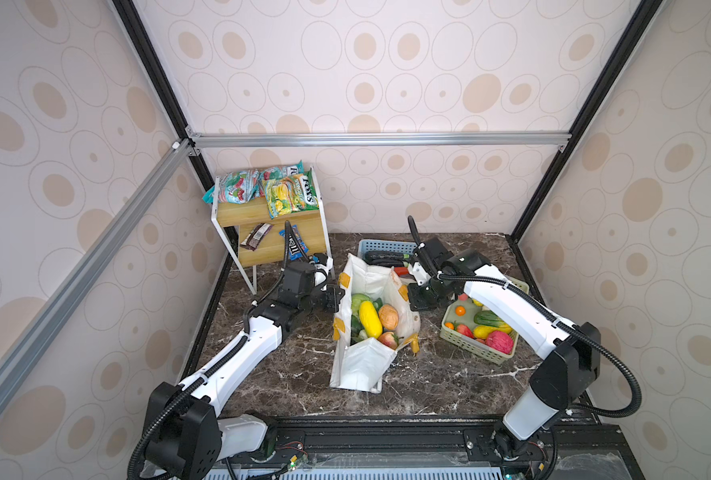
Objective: Place the food into the grocery bag and tie it
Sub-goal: 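Withdraw the right gripper from the bag back over the green basket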
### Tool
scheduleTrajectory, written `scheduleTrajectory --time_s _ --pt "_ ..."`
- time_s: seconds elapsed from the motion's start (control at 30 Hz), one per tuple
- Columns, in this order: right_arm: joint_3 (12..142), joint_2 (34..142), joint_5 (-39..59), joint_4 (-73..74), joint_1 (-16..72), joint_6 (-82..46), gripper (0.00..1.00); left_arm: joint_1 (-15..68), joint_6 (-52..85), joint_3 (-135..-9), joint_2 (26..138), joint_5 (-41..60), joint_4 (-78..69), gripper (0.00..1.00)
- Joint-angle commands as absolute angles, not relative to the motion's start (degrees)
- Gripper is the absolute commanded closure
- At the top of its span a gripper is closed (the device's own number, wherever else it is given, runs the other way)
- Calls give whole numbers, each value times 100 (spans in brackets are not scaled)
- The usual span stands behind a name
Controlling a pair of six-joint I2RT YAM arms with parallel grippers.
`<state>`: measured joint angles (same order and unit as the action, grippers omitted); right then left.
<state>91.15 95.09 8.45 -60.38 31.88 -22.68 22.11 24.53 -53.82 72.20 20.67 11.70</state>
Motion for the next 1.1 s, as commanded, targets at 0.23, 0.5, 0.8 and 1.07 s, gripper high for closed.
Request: scheduleTrajectory --time_s 0.23,0.5,0.8,1.07 --pt "9732 9261 847 -6128 2938 -2344 100 2152 2398 -5435 7036 2111 1135 100" --pt "9490 9478 1072 -5747 2899 -2584 98 2146 2470 -5386 7009 1997 1099 100" --pt "9369 9414 1163 -5557 2887 -2645 92 2134 2212 -5672 7064 1765 1396 85" --pt "9557 9300 1189 -5710 2846 -2570 60 2124 2164 -5767 7119 1810 1421 85"
